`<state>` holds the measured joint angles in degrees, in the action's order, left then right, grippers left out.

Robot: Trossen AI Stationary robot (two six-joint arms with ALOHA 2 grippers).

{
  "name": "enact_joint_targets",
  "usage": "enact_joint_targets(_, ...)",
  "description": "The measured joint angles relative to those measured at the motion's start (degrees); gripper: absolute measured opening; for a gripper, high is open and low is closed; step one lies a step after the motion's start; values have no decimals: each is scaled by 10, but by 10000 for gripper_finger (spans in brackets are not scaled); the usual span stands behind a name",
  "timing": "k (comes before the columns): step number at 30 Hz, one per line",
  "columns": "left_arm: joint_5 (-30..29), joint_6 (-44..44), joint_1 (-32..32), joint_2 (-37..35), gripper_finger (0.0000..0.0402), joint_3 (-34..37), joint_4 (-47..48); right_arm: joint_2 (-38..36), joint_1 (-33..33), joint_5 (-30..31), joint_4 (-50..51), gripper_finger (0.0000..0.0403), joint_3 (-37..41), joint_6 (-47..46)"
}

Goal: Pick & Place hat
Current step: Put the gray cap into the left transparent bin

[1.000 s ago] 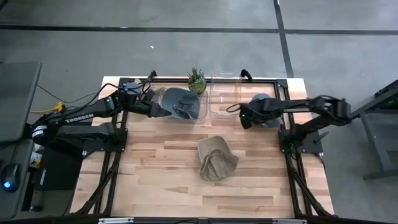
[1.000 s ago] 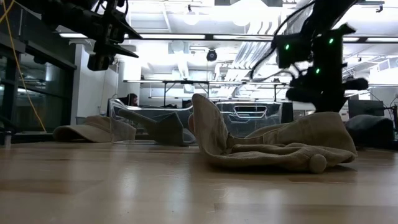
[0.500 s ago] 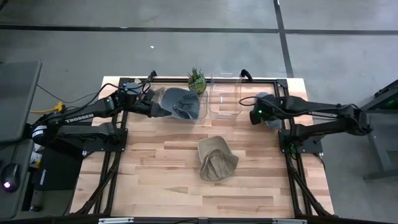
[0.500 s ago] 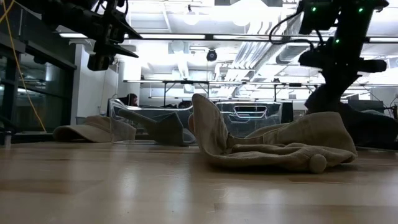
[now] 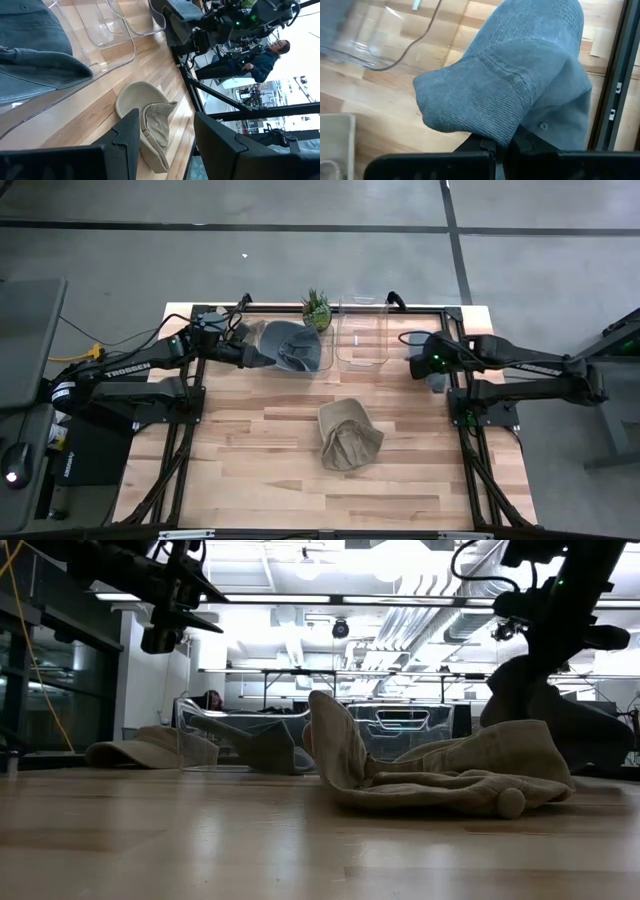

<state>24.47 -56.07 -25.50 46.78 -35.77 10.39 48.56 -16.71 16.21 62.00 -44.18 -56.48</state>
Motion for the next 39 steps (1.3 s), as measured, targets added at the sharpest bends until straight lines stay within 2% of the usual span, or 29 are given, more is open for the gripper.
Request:
enact_joint_targets(11, -2, -12, 0, 0, 149, 0, -2, -36, 0, -4, -1, 0, -19, 28)
enact_joint_targets(21, -1, -17, 0, 0, 149, 0, -38, -12, 0, 26, 58, 0, -183, 109)
enact_joint_targets(27, -1, -26, 0, 0, 149, 0, -88, 18, 0, 19, 58, 0, -290, 170)
enact_joint_targets(33, -1, -29, 0, 19, 149, 0, -130, 36, 0, -35, -24, 0, -361, 235)
enact_joint_targets(39, 0, -29, 0, 47, 150, -1, -196, 39, 0, -116, -109, 0, -382, 268)
